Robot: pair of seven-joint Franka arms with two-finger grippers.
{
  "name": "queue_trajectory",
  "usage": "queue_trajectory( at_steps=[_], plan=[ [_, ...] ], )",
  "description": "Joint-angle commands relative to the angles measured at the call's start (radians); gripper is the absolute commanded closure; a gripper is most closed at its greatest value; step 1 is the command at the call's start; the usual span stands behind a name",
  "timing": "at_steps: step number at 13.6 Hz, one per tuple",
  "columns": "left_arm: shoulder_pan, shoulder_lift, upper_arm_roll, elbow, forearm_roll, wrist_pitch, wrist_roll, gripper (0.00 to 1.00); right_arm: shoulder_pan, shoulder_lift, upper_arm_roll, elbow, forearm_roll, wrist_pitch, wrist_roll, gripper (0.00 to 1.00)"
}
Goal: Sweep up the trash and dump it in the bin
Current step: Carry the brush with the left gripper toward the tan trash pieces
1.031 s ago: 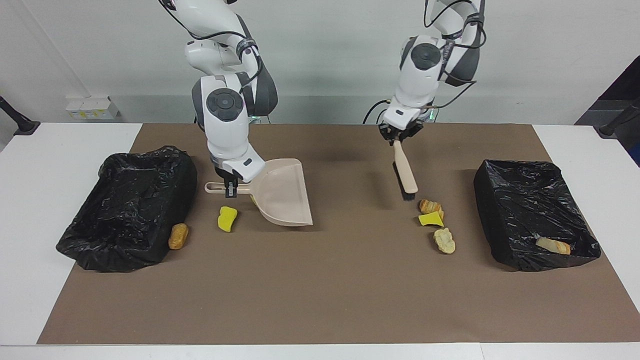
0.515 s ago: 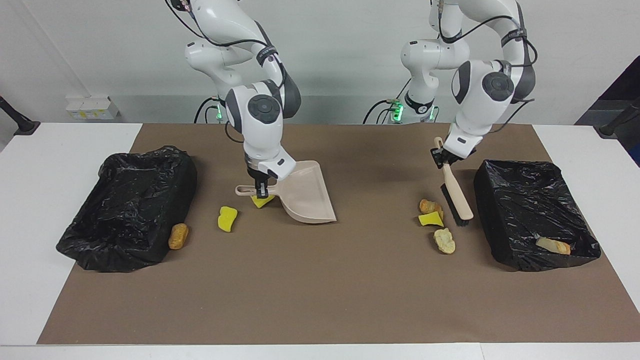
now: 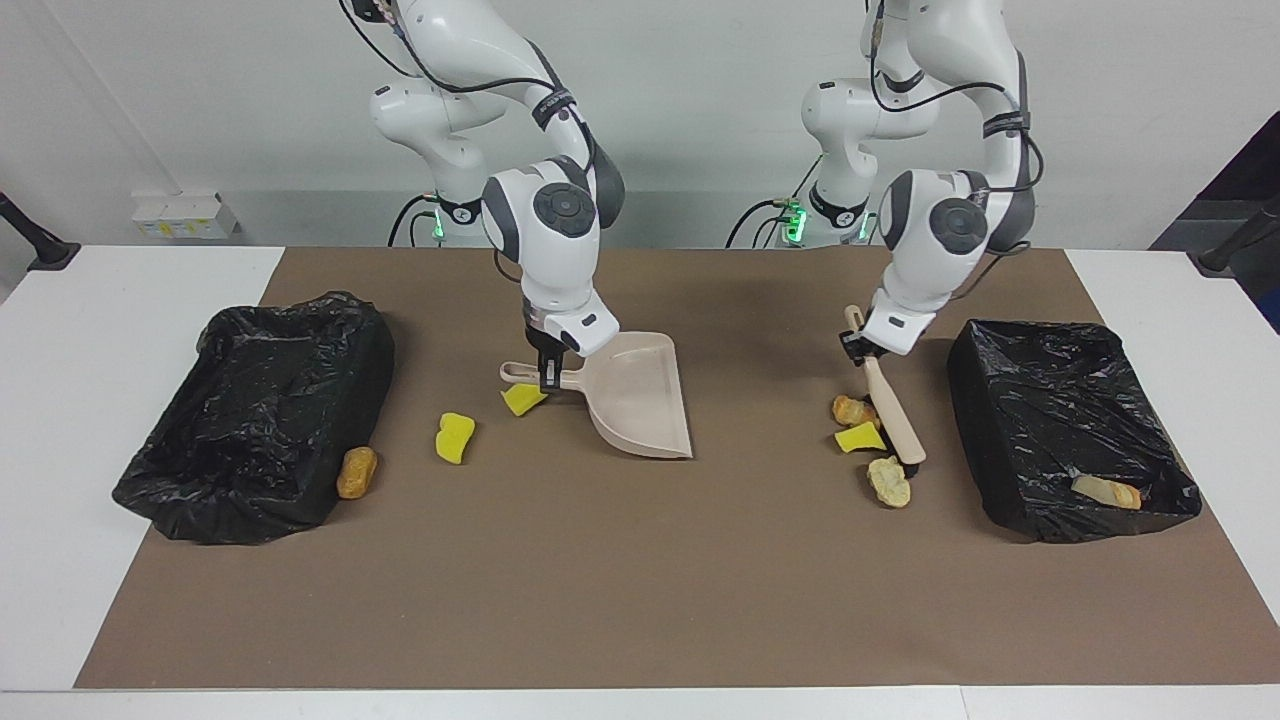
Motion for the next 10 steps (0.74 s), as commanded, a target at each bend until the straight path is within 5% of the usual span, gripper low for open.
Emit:
queue_trajectory(
  at_steps=[1, 10],
  plan=[
    [-0.106, -0.028, 0.004, -0.045, -0.083, 0.035, -0.042, 1.0, 0.019, -0.011, 0.001, -0.027, -0.029, 0.027, 0.065, 1.0],
    [-0.417, -0.037, -0.004, -0.027, -0.331, 0.147, -0.101, 1.0, 0.022, -0.004, 0.001, -0.03, -0.031, 0.038, 0.085, 1.0]
  ],
)
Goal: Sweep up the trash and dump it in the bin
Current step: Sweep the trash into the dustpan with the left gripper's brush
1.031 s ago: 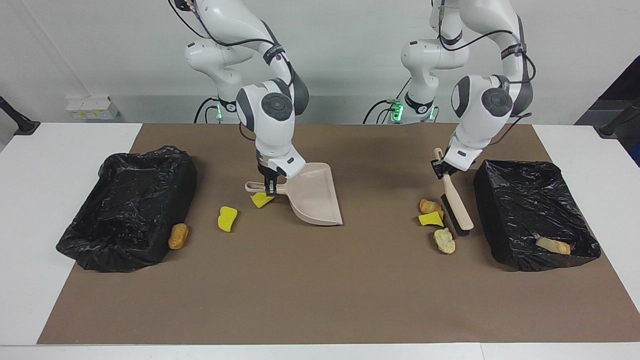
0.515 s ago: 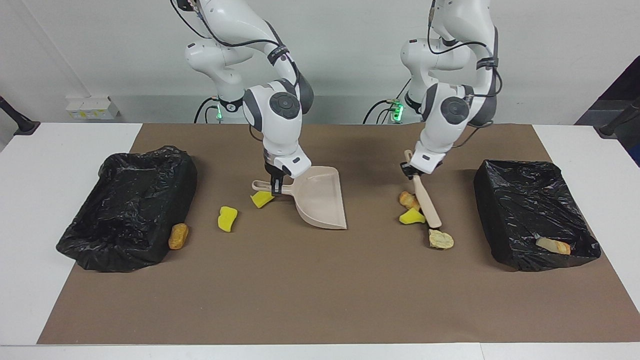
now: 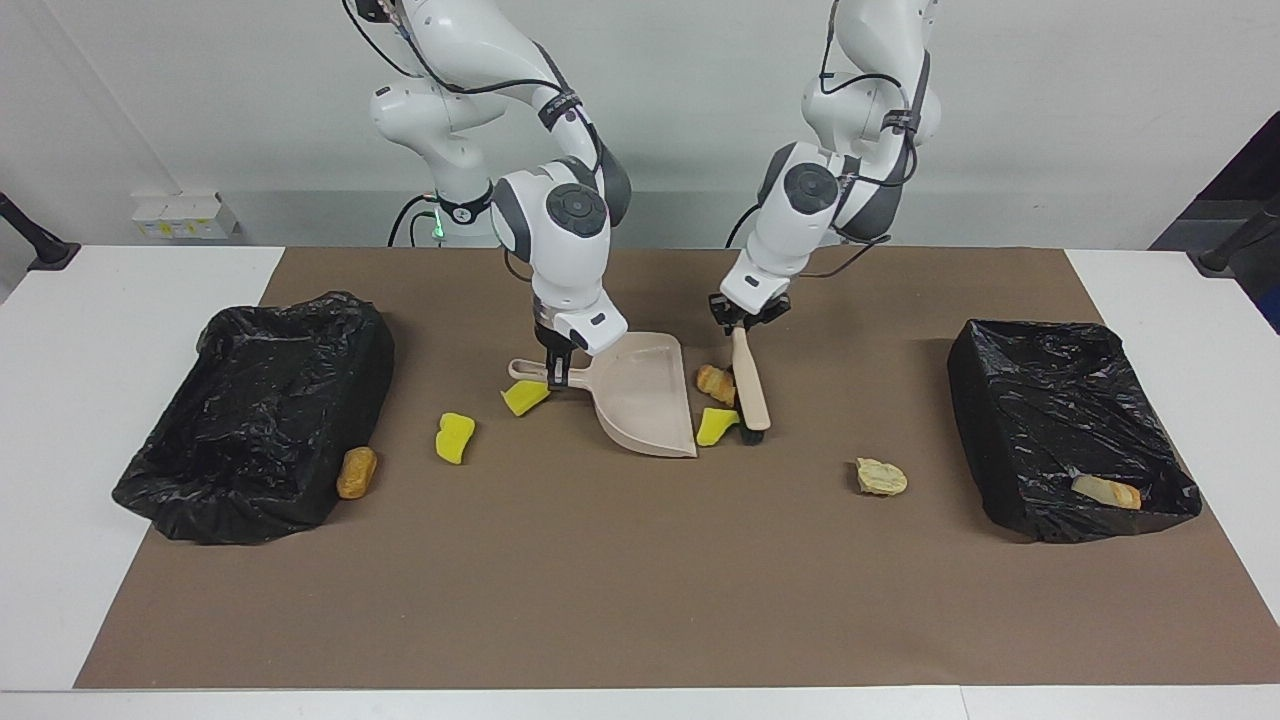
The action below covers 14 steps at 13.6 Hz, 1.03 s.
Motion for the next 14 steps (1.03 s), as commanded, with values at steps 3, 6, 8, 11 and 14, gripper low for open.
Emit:
queue_trajectory(
  at_steps=[3, 6, 8, 11, 14],
  plan=[
    [-0.091, -0.033, -0.002, -0.007, -0.086, 0.041, -0.013, 1.0, 0.006, -0.004, 0.002, -0.016, -0.032, 0.031, 0.05, 1.0],
    [-0.076, -0.129, 0.012, 0.009, -0.087, -0.051, 0.007, 1.0, 0.007, 0.003, 0.002, -0.016, -0.032, 0.033, 0.051, 1.0],
    [-0.022, -0.171, 0.036, 0.034, -0.077, -0.145, 0.022, 1.0, 0.007, 0.004, 0.002, -0.016, -0.032, 0.033, 0.051, 1.0],
    [0.102, -0.154, 0.036, 0.077, 0.136, -0.24, 0.03, 1.0, 0.006, 0.005, 0.002, -0.016, -0.032, 0.033, 0.051, 1.0],
    [0.229, -0.092, 0.038, 0.149, 0.322, -0.249, 0.037, 1.0, 0.006, 0.005, 0.002, -0.016, -0.032, 0.033, 0.051, 1.0]
  ],
)
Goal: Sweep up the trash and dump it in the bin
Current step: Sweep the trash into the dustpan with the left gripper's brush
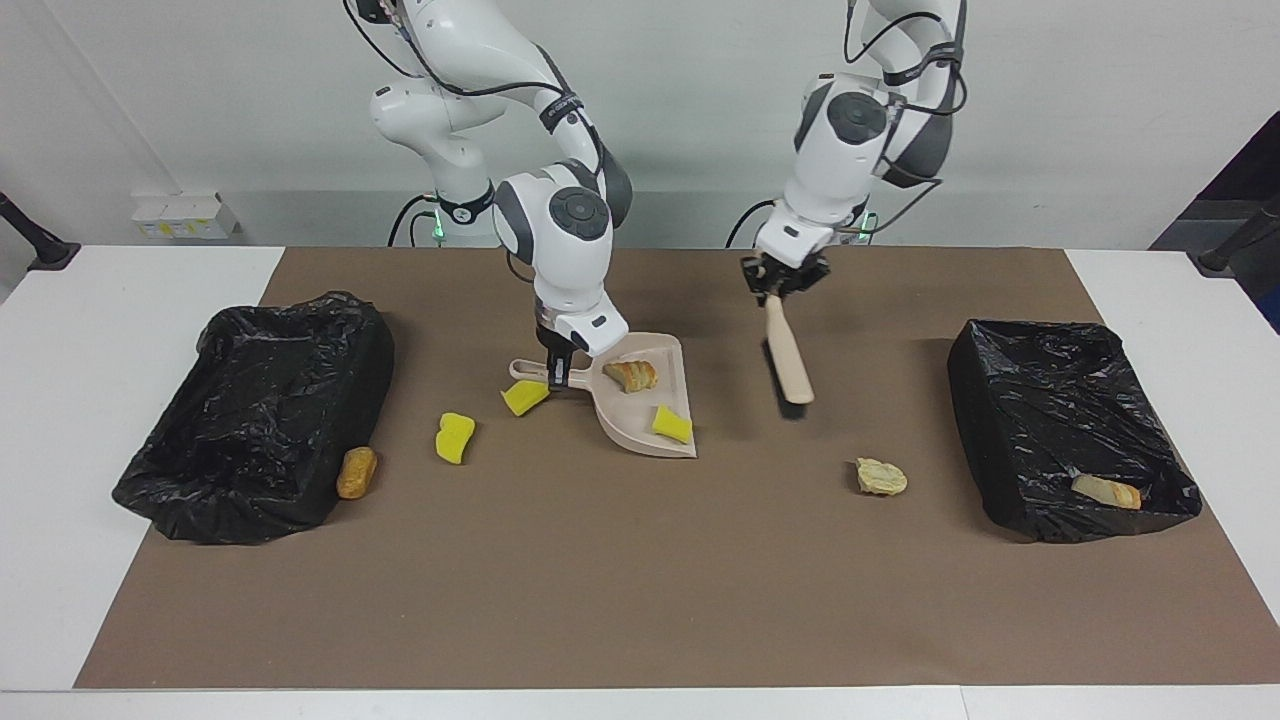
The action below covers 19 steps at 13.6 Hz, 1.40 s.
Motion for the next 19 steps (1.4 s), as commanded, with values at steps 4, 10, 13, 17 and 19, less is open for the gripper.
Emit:
queue_trajectory(
  at_steps=[4, 10, 13, 17, 19],
  plan=[
    [0.19, 0.222, -0.009, 0.159, 0.277, -0.002, 0.053, 1.0, 0.002, 0.0, 0.002, -0.014, -0.027, 0.033, 0.035, 1.0],
    [0.224, 0.244, -0.017, 0.028, 0.278, 0.183, 0.105, 1.0, 0.002, 0.002, 0.002, -0.012, -0.027, 0.031, 0.035, 1.0],
    [0.163, 0.221, -0.022, -0.055, 0.194, 0.223, 0.111, 1.0, 0.002, 0.002, 0.002, -0.014, -0.025, 0.031, 0.035, 1.0],
    [0.024, 0.214, -0.022, -0.057, 0.104, 0.237, 0.113, 1.0, 0.002, 0.002, 0.002, -0.014, -0.025, 0.033, 0.035, 1.0],
    [-0.058, 0.203, -0.022, -0.057, 0.054, 0.236, 0.117, 1.0, 0.002, 0.002, 0.002, -0.014, -0.025, 0.033, 0.035, 1.0]
  ],
)
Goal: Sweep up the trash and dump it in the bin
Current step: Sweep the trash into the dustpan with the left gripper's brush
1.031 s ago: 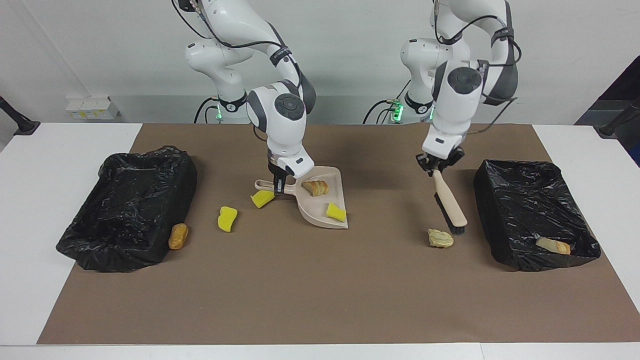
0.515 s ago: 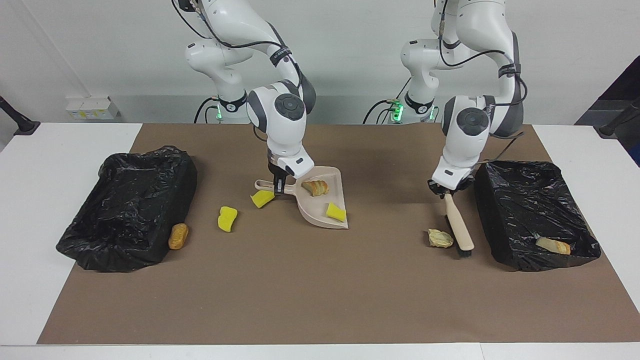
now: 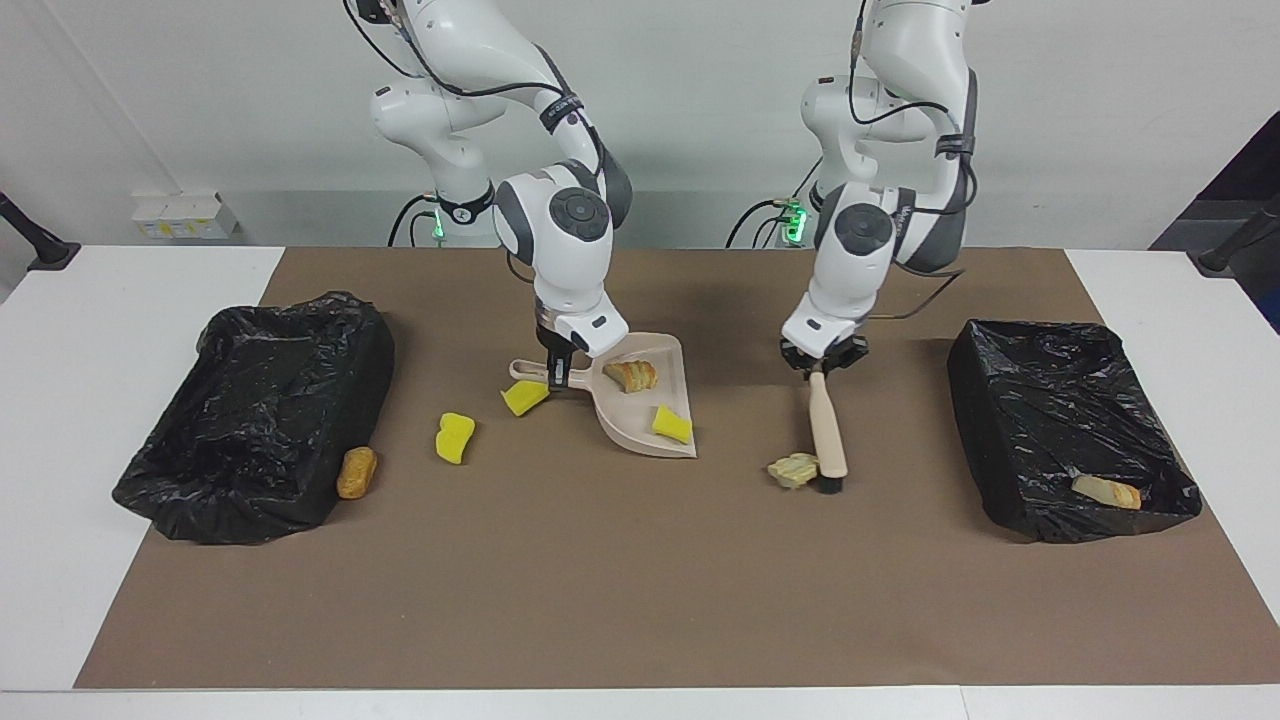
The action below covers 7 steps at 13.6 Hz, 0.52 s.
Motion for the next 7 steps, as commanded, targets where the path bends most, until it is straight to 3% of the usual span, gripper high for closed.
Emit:
queue_trajectory(
  at_steps=[1, 7],
  plan=[
    [-0.119, -0.043, 0.011, -0.043, -0.06, 0.022, 0.013, 1.0, 0.0, 0.001, 0.002, -0.014, -0.024, 0.033, 0.035, 1.0],
    [-0.298, -0.084, 0.01, -0.049, -0.137, -0.014, 0.041, 1.0, -0.001, 0.001, 0.002, -0.014, -0.022, 0.033, 0.035, 1.0]
  ],
)
